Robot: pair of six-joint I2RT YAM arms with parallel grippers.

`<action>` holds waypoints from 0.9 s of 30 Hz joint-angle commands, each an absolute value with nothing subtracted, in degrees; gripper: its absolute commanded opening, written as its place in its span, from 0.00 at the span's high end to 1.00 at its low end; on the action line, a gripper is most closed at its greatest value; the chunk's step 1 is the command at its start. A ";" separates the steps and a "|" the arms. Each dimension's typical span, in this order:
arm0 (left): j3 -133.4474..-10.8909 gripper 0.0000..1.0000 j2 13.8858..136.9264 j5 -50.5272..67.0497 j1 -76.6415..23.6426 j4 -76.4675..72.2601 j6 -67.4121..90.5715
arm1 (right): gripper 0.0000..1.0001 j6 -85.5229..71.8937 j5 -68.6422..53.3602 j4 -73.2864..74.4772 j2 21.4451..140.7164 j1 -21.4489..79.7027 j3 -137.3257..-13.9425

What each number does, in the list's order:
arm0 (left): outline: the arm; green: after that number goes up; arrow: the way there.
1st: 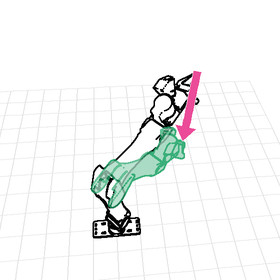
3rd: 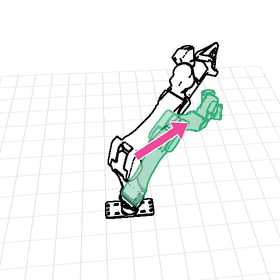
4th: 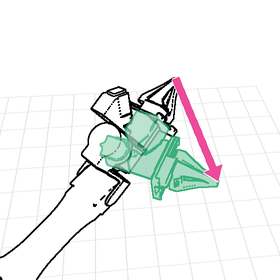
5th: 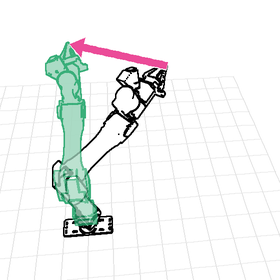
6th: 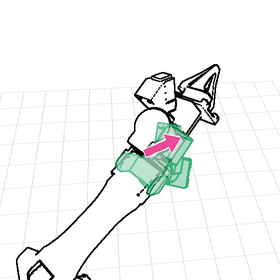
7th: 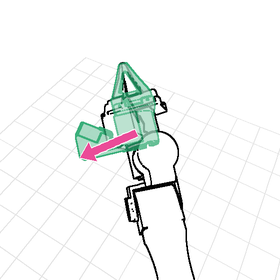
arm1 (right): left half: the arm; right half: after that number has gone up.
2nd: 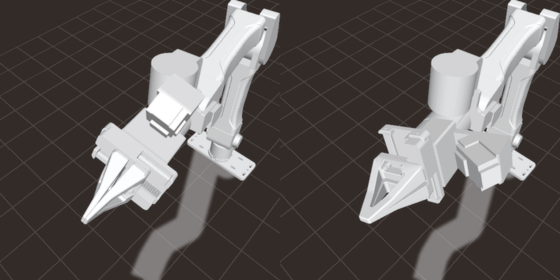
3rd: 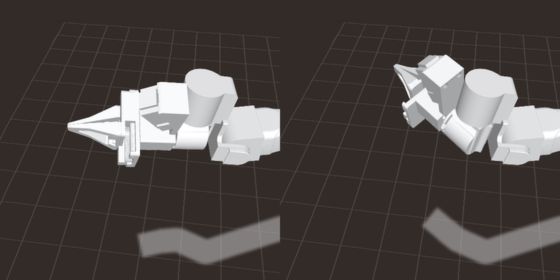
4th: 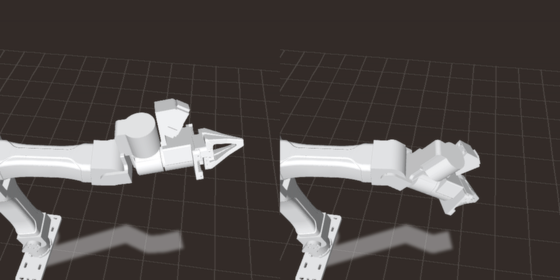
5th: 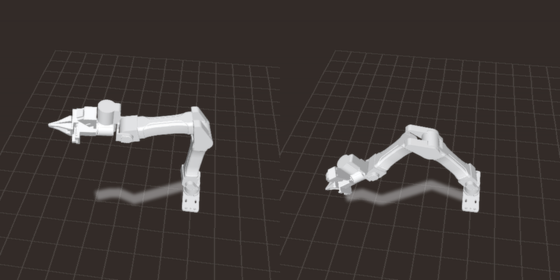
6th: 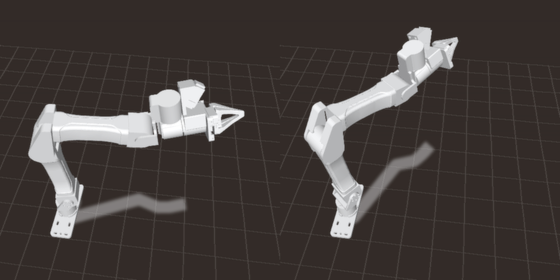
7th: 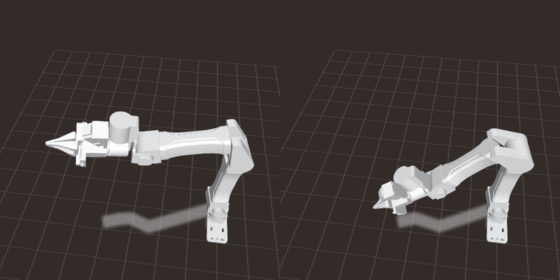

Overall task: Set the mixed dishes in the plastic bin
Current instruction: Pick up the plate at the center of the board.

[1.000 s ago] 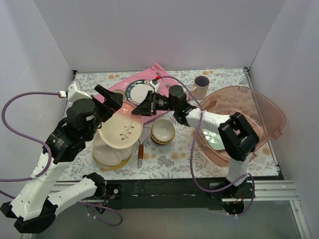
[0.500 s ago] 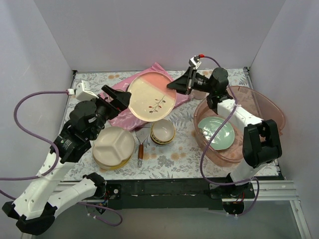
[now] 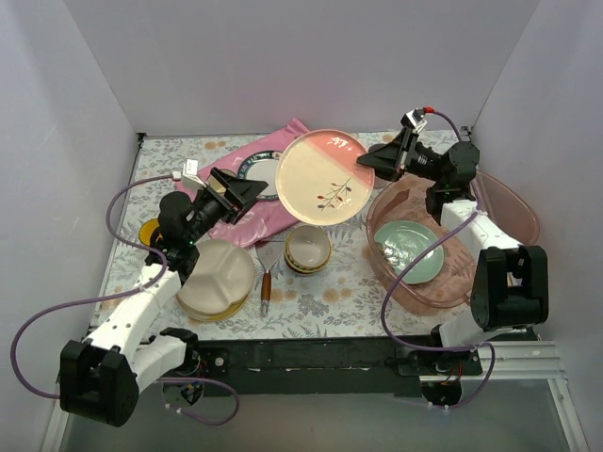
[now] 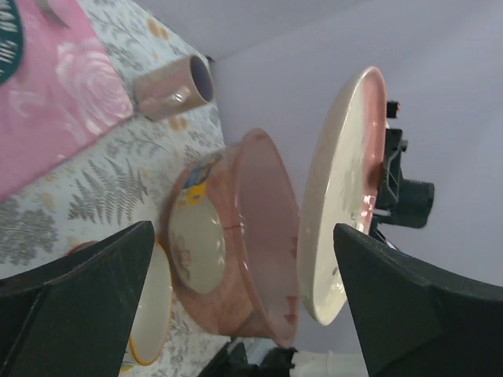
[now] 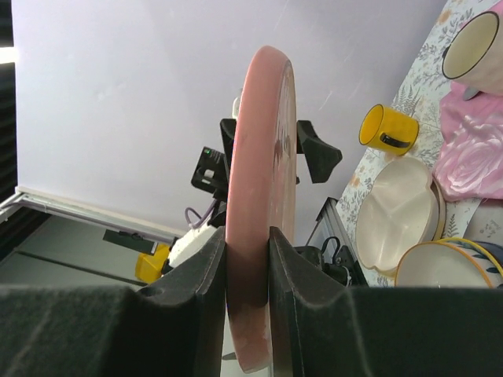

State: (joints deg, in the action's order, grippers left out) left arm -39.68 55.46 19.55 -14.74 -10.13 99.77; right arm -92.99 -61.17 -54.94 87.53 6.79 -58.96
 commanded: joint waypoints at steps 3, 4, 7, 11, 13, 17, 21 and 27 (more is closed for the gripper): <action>-37.35 0.02 58.62 36.38 -14.50 -36.37 109.50 | 0.99 -95.98 -60.56 -61.18 83.15 7.38 -58.71; -37.27 0.02 59.06 36.65 -14.41 -36.91 109.77 | 0.99 -95.72 -60.56 -60.91 83.06 7.47 -58.88; -37.70 0.02 60.46 38.40 -14.50 -37.79 110.56 | 0.99 -94.84 -60.56 -59.85 83.14 7.91 -59.06; -37.44 0.06 62.83 40.78 -14.59 -39.98 112.50 | 0.99 -92.55 -60.12 -57.49 82.79 9.75 -59.24; -37.88 0.16 63.89 42.00 -14.59 -39.03 112.24 | 0.99 -91.33 -59.85 -56.34 82.71 10.81 -59.24; -37.70 0.23 64.34 42.36 -14.85 -37.53 111.80 | 0.99 -88.69 -59.85 -53.53 82.53 11.42 -59.41; -38.67 0.49 65.21 44.56 -15.03 -38.06 113.11 | 0.99 -82.72 -60.03 -48.00 82.53 11.60 -59.76; -40.86 1.00 62.94 44.75 -15.03 -30.69 110.50 | 0.98 -62.11 -59.86 -30.00 83.32 11.78 -63.71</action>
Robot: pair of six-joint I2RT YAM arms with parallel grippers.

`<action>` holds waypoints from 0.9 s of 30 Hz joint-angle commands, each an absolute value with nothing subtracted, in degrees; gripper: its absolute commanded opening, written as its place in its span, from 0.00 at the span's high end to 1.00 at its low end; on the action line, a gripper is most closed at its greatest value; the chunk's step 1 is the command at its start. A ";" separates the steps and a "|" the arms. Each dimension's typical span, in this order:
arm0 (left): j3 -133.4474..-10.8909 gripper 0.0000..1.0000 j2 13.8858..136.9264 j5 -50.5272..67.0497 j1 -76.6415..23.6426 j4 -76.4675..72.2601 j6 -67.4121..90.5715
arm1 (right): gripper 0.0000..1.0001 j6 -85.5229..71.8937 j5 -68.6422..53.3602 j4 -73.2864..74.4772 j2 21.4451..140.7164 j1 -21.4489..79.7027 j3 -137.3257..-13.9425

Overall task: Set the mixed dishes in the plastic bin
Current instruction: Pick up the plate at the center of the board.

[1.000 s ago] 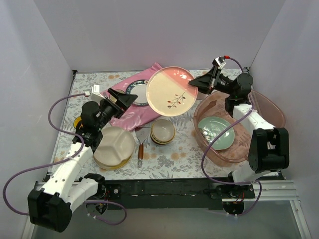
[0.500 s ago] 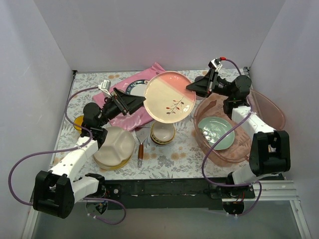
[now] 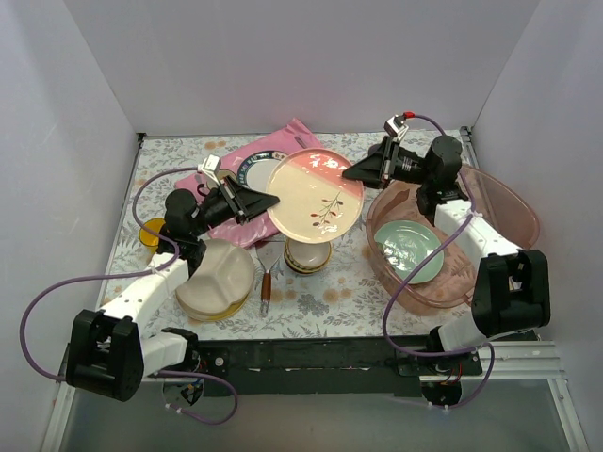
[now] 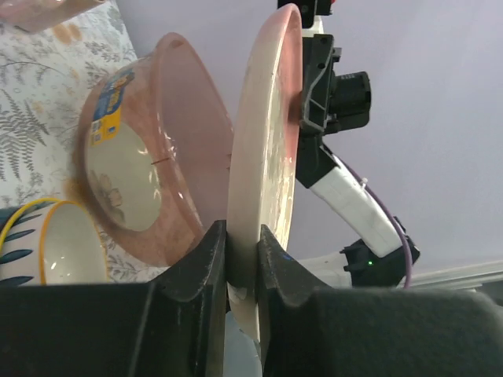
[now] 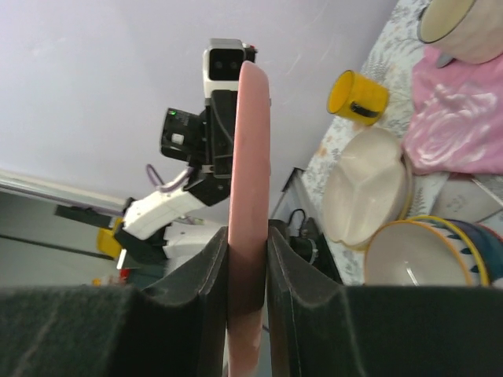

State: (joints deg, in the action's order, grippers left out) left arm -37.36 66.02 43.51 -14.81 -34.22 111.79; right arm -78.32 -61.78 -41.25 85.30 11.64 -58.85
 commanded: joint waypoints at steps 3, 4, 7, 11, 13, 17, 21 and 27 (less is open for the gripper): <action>-42.97 1.00 60.30 43.25 -15.03 -22.43 107.06 | 0.81 -50.32 -60.02 -20.77 83.76 12.13 -66.79; -43.15 1.00 59.42 43.16 -15.12 -21.46 105.83 | 0.71 -49.14 -60.64 -20.57 83.85 12.30 -67.06; -43.59 1.00 58.28 42.28 -15.12 -18.46 103.37 | 0.49 -44.48 -63.01 -18.90 84.02 13.27 -67.50; -43.42 1.00 57.74 42.01 -15.03 -18.63 102.39 | 0.35 -39.56 -63.11 -13.63 84.11 15.55 -69.43; -43.16 1.00 57.92 42.36 -15.03 -19.16 102.48 | 0.35 -38.59 -63.02 -11.70 84.37 16.34 -69.96; -42.98 1.00 57.92 41.93 -15.03 -20.65 103.01 | 0.41 -36.05 -62.75 -8.28 84.73 18.19 -69.96; -44.12 1.00 58.27 41.66 -15.03 -20.13 102.04 | 0.49 -33.66 -63.36 -4.75 85.08 18.28 -70.14; -45.96 1.00 59.50 41.57 -15.03 -19.16 100.38 | 0.53 -33.84 -66.09 -4.57 84.29 18.46 -69.26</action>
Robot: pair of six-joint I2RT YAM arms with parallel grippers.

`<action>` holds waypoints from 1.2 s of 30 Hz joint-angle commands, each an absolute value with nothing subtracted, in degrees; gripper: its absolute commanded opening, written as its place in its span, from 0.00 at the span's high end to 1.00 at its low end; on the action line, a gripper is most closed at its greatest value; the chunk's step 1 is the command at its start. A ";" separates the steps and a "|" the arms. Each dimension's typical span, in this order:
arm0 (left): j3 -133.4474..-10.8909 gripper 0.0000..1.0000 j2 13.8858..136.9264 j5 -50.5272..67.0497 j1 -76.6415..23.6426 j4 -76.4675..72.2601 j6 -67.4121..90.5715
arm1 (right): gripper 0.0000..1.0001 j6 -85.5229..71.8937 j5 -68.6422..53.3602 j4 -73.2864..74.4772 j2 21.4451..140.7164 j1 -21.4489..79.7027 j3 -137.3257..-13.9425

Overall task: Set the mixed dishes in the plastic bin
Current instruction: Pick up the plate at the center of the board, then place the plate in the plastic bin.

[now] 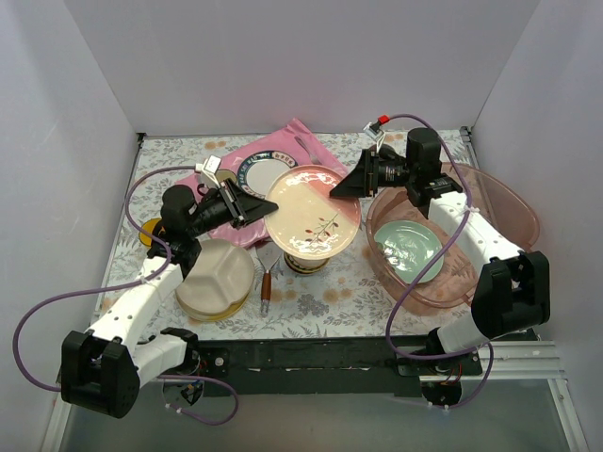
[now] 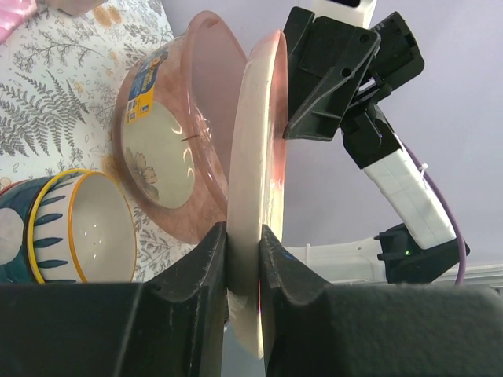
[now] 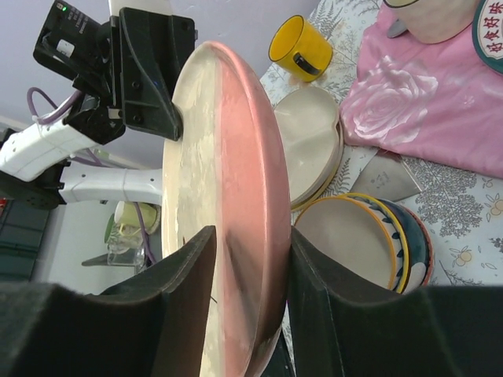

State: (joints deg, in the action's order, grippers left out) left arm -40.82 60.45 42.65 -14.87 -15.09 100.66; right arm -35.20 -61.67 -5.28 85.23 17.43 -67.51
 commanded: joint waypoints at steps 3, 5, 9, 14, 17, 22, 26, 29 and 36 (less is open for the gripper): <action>-46.58 1.00 60.29 41.40 -14.94 -19.16 99.93 | 0.55 -35.15 -68.99 -4.92 84.46 18.46 -69.17; -46.84 1.00 60.82 41.66 -14.85 -19.51 100.02 | 0.63 -39.51 -71.53 -9.80 84.20 18.46 -67.33; -47.11 1.00 62.05 42.27 -14.94 -20.48 100.63 | 0.99 -51.47 -75.06 -24.69 83.32 18.37 -62.76; -47.63 0.71 61.88 42.10 -14.77 -19.25 99.76 | 0.99 -54.66 -75.24 -27.76 81.74 16.35 -61.71; -48.69 0.31 59.95 39.56 -14.59 -15.31 96.08 | 0.99 -58.97 -75.32 -32.60 80.60 13.46 -60.21; -52.20 0.02 53.45 28.16 -14.33 -4.67 84.57 | 0.99 -60.03 -75.23 -34.01 76.12 6.52 -58.71; -54.75 0.02 48.52 20.86 -14.24 4.46 75.62 | 0.99 -61.86 -75.41 -36.64 70.94 -1.21 -56.26; -55.72 0.02 45.62 16.02 -14.15 12.54 71.04 | 0.99 -63.71 -76.29 -38.67 68.39 -8.93 -54.67; -52.65 0.02 39.82 7.74 -14.15 21.70 62.68 | 0.99 -66.97 -79.10 -43.24 66.01 -21.26 -51.86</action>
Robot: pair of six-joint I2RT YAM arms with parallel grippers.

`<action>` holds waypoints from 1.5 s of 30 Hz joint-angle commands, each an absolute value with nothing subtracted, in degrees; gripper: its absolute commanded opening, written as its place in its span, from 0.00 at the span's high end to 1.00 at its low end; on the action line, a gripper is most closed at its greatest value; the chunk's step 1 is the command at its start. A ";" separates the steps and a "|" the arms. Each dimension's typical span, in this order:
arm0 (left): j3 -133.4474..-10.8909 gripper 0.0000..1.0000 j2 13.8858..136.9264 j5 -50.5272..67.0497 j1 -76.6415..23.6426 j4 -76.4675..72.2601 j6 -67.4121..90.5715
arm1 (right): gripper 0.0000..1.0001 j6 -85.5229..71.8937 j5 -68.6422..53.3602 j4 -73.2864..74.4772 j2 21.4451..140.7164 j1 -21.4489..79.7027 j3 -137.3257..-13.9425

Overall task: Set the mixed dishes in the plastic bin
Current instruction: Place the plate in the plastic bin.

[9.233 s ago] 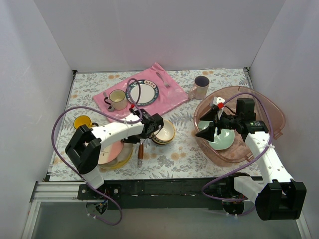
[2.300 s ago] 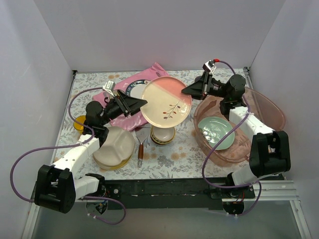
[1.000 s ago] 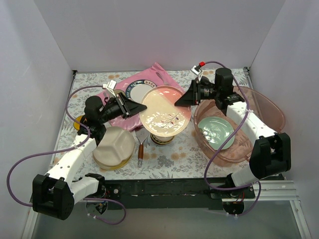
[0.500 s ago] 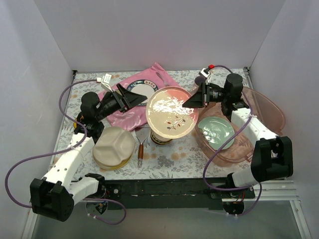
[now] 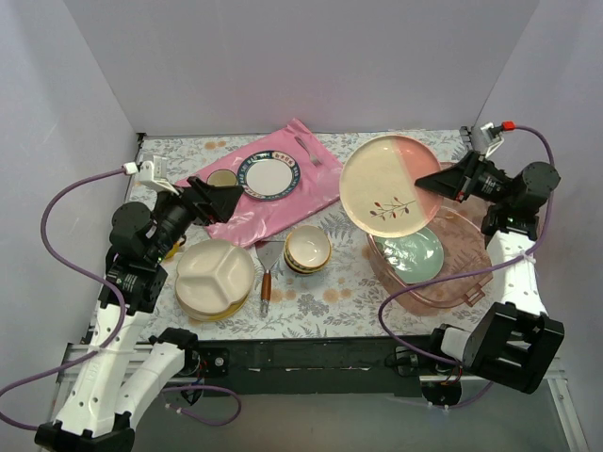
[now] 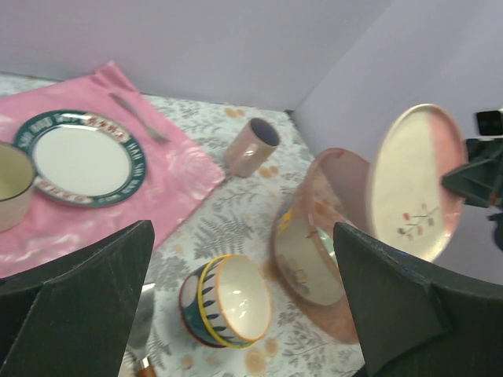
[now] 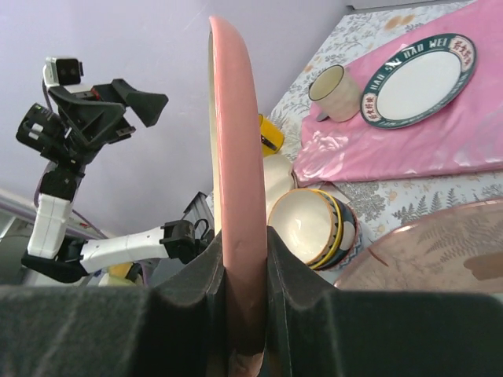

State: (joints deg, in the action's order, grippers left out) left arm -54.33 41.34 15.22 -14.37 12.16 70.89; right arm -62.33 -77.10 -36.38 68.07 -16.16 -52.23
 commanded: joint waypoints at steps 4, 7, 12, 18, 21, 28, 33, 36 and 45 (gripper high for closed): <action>-49.93 0.02 37.89 6.68 -14.15 24.08 60.04 | 0.99 -67.41 -80.33 -43.94 66.00 -27.15 -51.07; -47.82 0.02 36.83 7.99 -14.15 24.43 58.28 | 0.99 -68.11 -81.47 -45.52 66.62 -31.19 -51.24; -44.57 0.02 34.46 8.61 -14.15 24.00 56.87 | 0.99 -72.33 -83.23 -51.49 68.03 -37.78 -50.89; -38.86 0.02 30.24 7.91 -14.15 21.36 57.30 | 0.99 -81.82 -84.90 -65.47 70.66 -42.97 -48.87; -35.34 0.02 27.69 8.00 -14.15 20.13 58.01 | 0.99 -82.18 -85.43 -66.71 71.98 -44.82 -48.96; -34.63 0.02 26.54 7.91 -14.24 19.16 57.92 | 0.99 -81.48 -86.83 -67.50 74.35 -48.69 -48.34; -34.10 0.02 27.24 8.17 -14.15 18.02 57.92 | 0.99 -81.12 -87.28 -67.85 76.20 -49.39 -46.67; -34.10 0.02 27.60 8.26 -14.24 17.93 57.83 | 0.99 -80.69 -86.58 -68.73 76.55 -49.31 -45.09; -34.01 0.02 29.00 8.26 -14.15 17.49 57.83 | 0.99 -52.44 -81.93 -36.66 74.36 -47.82 -43.32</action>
